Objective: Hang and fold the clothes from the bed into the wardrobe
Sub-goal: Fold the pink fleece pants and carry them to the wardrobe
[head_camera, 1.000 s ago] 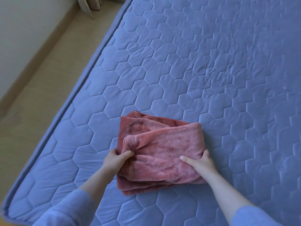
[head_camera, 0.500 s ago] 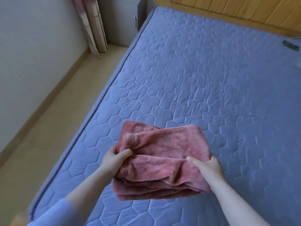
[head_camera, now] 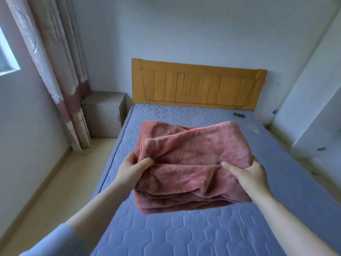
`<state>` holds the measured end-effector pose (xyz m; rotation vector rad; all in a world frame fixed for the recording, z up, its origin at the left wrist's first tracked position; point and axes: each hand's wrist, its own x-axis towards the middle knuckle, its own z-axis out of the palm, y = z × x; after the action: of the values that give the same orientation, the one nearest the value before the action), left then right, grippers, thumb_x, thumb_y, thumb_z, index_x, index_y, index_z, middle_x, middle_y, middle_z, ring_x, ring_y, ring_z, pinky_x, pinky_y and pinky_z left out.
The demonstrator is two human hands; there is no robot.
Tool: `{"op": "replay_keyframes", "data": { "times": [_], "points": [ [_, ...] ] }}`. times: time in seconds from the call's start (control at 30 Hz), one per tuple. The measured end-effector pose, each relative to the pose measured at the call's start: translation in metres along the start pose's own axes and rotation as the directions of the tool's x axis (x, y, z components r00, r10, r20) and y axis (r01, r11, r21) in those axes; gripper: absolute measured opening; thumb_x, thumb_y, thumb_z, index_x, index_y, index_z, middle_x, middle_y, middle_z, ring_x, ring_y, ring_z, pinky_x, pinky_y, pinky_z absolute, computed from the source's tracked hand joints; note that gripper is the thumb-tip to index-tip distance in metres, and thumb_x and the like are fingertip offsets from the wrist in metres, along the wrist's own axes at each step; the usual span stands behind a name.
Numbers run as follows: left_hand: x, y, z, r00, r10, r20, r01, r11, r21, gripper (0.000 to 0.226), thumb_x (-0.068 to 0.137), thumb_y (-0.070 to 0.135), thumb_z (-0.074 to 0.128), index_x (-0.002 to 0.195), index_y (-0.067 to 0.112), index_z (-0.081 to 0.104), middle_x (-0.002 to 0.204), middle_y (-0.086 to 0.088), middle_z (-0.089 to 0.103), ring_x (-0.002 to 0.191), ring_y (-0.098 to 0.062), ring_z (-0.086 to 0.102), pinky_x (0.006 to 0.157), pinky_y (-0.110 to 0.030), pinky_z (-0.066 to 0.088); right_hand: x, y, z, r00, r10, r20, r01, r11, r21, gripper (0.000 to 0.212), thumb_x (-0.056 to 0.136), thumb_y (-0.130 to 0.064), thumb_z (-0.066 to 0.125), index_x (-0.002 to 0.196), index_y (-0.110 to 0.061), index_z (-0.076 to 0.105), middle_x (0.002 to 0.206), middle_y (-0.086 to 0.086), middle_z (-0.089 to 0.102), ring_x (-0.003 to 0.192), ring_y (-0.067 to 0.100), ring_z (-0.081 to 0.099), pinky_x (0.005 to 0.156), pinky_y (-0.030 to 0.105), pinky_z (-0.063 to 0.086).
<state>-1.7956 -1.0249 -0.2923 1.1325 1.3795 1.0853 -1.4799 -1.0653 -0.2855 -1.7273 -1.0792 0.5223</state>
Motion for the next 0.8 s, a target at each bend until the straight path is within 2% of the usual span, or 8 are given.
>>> {"op": "replay_keyframes", "data": {
  "times": [0.1, 0.23, 0.33, 0.43, 0.57, 0.67, 0.8],
  "points": [
    [-0.007, 0.062, 0.007, 0.988, 0.138, 0.065, -0.137, 0.99, -0.017, 0.062, 0.044, 0.05, 0.071, 0.101, 0.025, 0.068, 0.094, 0.003, 0.074, 0.09, -0.015, 0.069, 0.081, -0.035, 0.056, -0.005, -0.049, -0.043, 0.99, -0.078, -0.113, 0.083, 0.996, 0.034, 0.048, 0.06, -0.034, 0.09, 0.098, -0.017, 0.066, 0.089, -0.003, 0.071, 0.083, 0.015, 0.067, 0.079, 0.033, 0.052],
    [-0.028, 0.137, 0.023, 0.947, 0.285, 0.148, -0.277, 0.958, -0.075, 0.058, 0.048, 0.048, 0.072, 0.103, 0.029, 0.067, 0.097, 0.004, 0.074, 0.093, -0.016, 0.069, 0.082, -0.035, 0.055, -0.018, -0.106, -0.105, 0.954, -0.182, -0.238, 0.202, 0.977, 0.062, 0.035, 0.061, -0.034, 0.089, 0.085, -0.027, 0.064, 0.075, -0.016, 0.07, 0.073, -0.003, 0.065, 0.066, 0.024, 0.049],
    [-0.052, 0.183, 0.041, 0.907, 0.378, 0.184, -0.361, 0.925, -0.121, 0.055, 0.051, 0.046, 0.073, 0.102, 0.03, 0.067, 0.099, 0.004, 0.073, 0.093, -0.015, 0.069, 0.084, -0.037, 0.056, -0.033, -0.138, -0.156, 0.923, -0.224, -0.312, 0.252, 0.967, 0.05, 0.045, 0.062, -0.038, 0.088, 0.097, -0.026, 0.063, 0.087, -0.013, 0.069, 0.082, 0.005, 0.066, 0.074, 0.029, 0.051],
    [-0.082, 0.218, 0.066, 0.868, 0.437, 0.237, -0.404, 0.898, -0.177, 0.061, 0.048, 0.049, 0.073, 0.104, 0.027, 0.066, 0.101, 0.001, 0.073, 0.095, -0.018, 0.069, 0.086, -0.041, 0.057, -0.051, -0.158, -0.21, 0.883, -0.265, -0.387, 0.303, 0.952, 0.04, 0.048, 0.062, -0.039, 0.088, 0.1, -0.025, 0.062, 0.091, -0.01, 0.07, 0.084, 0.007, 0.066, 0.071, 0.027, 0.051],
    [-0.128, 0.249, 0.106, 0.812, 0.505, 0.293, -0.447, 0.861, -0.243, 0.06, 0.048, 0.05, 0.074, 0.103, 0.027, 0.065, 0.1, 0.001, 0.073, 0.094, -0.019, 0.07, 0.084, -0.041, 0.057, -0.081, -0.17, -0.282, 0.83, -0.317, -0.459, 0.363, 0.932, 0.012, 0.044, 0.061, -0.036, 0.089, 0.097, -0.027, 0.063, 0.089, -0.012, 0.07, 0.077, 0.0, 0.066, 0.063, 0.019, 0.046],
    [-0.16, 0.265, 0.138, 0.766, 0.54, 0.349, -0.462, 0.84, -0.285, 0.059, 0.051, 0.049, 0.075, 0.105, 0.03, 0.065, 0.101, 0.003, 0.074, 0.093, -0.016, 0.07, 0.083, -0.04, 0.058, -0.103, -0.172, -0.337, 0.785, -0.337, -0.52, 0.377, 0.926, -0.03, 0.041, 0.06, -0.039, 0.089, 0.089, -0.034, 0.061, 0.087, -0.014, 0.069, 0.077, 0.001, 0.066, 0.067, 0.024, 0.048],
    [-0.197, 0.291, 0.179, 0.675, 0.598, 0.433, -0.49, 0.801, -0.343, 0.057, 0.054, 0.048, 0.075, 0.108, 0.033, 0.065, 0.1, 0.007, 0.074, 0.092, -0.013, 0.071, 0.082, -0.037, 0.058, -0.131, -0.171, -0.396, 0.72, -0.336, -0.607, 0.375, 0.925, -0.066, 0.043, 0.059, -0.04, 0.089, 0.092, -0.032, 0.062, 0.082, -0.016, 0.071, 0.073, -0.002, 0.066, 0.065, 0.023, 0.049]
  ]
}}
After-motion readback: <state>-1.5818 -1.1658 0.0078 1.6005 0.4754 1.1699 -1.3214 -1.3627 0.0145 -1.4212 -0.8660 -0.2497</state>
